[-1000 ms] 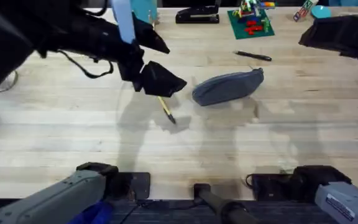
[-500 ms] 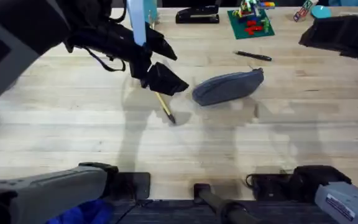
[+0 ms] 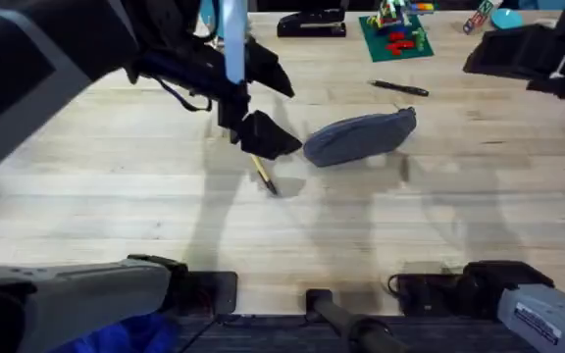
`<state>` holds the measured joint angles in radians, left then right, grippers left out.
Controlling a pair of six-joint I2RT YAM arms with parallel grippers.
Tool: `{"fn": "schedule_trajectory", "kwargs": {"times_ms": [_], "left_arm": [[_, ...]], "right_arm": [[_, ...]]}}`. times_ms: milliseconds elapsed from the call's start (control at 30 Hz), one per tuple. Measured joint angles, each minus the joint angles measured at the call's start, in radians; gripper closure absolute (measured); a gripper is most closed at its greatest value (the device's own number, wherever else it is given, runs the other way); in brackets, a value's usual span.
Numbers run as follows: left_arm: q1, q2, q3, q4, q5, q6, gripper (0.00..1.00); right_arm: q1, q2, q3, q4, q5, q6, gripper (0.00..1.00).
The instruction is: Unzip the bag, pick up the pens from the table one at a time and place them inside, then zip the bag closed.
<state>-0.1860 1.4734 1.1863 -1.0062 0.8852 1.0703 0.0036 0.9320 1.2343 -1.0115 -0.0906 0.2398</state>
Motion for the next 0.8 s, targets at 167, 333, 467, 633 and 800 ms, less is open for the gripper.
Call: {"fn": "schedule_trajectory", "kwargs": {"times_ms": [167, 333, 467, 633, 800], "left_arm": [[-0.024, 0.000, -0.055, 0.067, -0.016, 0.020, 0.004], [-0.024, 0.000, -0.082, 0.126, -0.018, 0.027, 0.004], [-0.035, 0.000, -0.105, 0.191, -0.018, 0.030, 0.004], [-0.076, 0.005, -0.149, 0.280, -0.017, 0.030, 0.004], [-0.119, 0.067, -0.157, 0.382, -0.013, -0.010, 0.003]], "right_arm": [[0.000, 0.022, 0.000, -0.013, 0.000, 0.000, 0.005], [0.000, 0.044, 0.000, -0.018, 0.000, 0.000, 0.005], [0.000, 0.055, 0.000, -0.018, 0.000, 0.000, 0.005], [0.000, 0.064, 0.000, -0.018, 0.000, 0.000, 0.005], [0.000, 0.065, 0.001, -0.018, 0.000, 0.000, 0.005]]}}
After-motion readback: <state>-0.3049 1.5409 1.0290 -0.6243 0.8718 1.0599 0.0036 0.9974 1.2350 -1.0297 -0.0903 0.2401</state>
